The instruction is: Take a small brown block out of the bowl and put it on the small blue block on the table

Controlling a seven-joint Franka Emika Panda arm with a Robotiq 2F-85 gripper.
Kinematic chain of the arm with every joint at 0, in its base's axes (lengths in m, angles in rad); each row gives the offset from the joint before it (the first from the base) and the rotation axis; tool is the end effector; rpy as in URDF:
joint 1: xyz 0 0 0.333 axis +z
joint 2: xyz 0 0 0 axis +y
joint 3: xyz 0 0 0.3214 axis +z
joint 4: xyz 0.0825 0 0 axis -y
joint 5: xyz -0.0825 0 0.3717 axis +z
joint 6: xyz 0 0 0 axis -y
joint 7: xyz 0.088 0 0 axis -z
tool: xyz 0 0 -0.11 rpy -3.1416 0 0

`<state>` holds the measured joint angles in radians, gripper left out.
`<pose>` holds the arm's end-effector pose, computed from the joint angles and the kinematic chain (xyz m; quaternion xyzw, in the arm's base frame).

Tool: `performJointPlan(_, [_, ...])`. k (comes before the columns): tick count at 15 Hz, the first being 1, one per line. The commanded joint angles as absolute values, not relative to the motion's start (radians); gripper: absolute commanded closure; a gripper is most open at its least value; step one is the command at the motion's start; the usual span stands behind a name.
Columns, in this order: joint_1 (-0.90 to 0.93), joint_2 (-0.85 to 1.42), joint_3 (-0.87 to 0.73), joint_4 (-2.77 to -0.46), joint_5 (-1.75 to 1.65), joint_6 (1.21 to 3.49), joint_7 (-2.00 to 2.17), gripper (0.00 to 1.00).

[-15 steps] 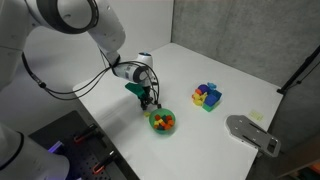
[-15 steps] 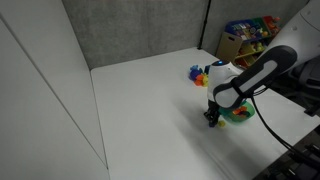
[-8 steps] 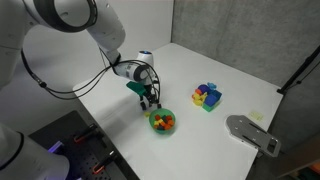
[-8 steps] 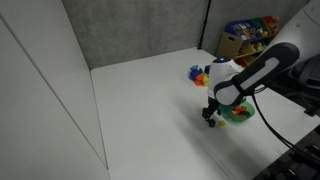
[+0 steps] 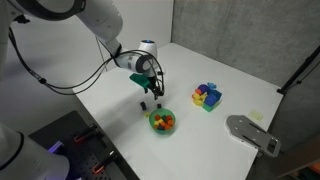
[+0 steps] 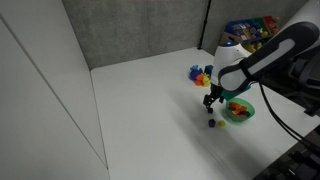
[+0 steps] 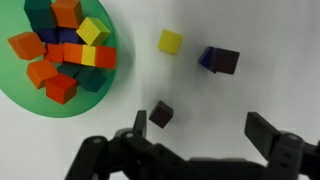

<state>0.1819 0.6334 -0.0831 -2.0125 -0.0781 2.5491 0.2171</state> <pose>0.5805 0.0583 0.1386 0.9977 -0.0188 -0.0403 0.0521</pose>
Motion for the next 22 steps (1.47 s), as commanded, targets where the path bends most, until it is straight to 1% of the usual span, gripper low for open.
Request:
performJointPlan(1, [0.167, 0.506, -0.090, -2.092, -0.104, 2.496, 0.206, 0.00])
performJointPlan(8, [0.083, 0.319, -0.085, -2.151, -0.102, 2.314, 0.142, 0.00])
performJointPlan(15, [0.004, 0.142, -0.079, -2.100, -0.104, 2.006, 0.029, 0.00])
performJointPlan(17, [-0.005, 0.097, -0.077, -2.083, -0.104, 1.947, 0.011, 0.00])
performJointPlan(22, [-0.025, -0.005, -0.079, -2.101, -0.066, 1.976, -0.002, 0.00])
